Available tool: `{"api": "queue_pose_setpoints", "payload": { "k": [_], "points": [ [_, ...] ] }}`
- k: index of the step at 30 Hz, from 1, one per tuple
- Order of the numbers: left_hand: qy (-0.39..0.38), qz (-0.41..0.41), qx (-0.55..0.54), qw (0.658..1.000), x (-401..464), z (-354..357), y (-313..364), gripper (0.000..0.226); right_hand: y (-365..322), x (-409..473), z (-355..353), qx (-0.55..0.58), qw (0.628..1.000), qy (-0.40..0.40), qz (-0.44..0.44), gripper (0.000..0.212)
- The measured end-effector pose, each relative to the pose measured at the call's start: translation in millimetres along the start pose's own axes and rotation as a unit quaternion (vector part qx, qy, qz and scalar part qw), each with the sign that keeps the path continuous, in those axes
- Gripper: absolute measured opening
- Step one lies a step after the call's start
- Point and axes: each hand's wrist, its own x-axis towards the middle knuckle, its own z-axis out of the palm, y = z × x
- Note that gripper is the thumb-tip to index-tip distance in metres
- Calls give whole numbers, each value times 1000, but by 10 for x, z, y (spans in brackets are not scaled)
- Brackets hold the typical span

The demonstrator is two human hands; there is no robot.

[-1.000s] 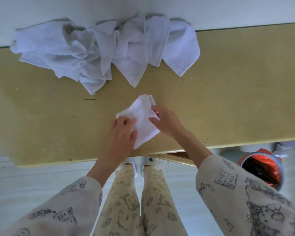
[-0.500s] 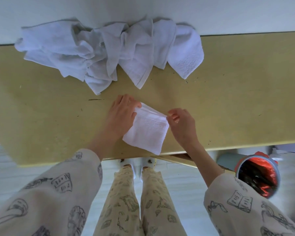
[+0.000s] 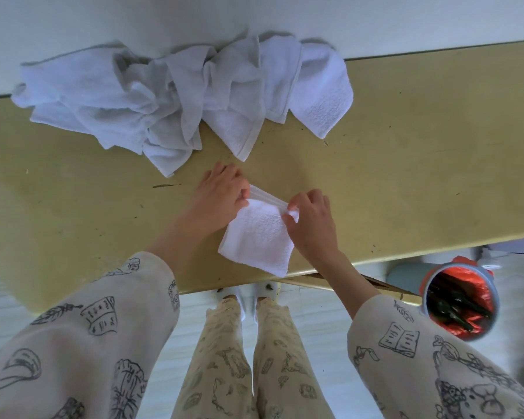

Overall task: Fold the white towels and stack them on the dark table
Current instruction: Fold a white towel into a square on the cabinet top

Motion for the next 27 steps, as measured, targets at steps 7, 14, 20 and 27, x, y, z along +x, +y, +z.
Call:
{"api": "queue_pose_setpoints", "payload": {
  "k": [7,14,20,27],
  "points": [
    [25,15,-71,997,16,4,-16,6,5,-23,-9,31,999,14,5,10],
    [-1,22,-87,996,82,-1,-5,5,26,-16,-46,8,999,42,-26,11],
    [-2,36,-120,992,49,3,-47,6,29,-85,-20,12,988,122,-96,6],
    [41,18,-145,988,-263,-194,26,8,27,-210,-208,71,993,47,-78,10]
  ]
}}
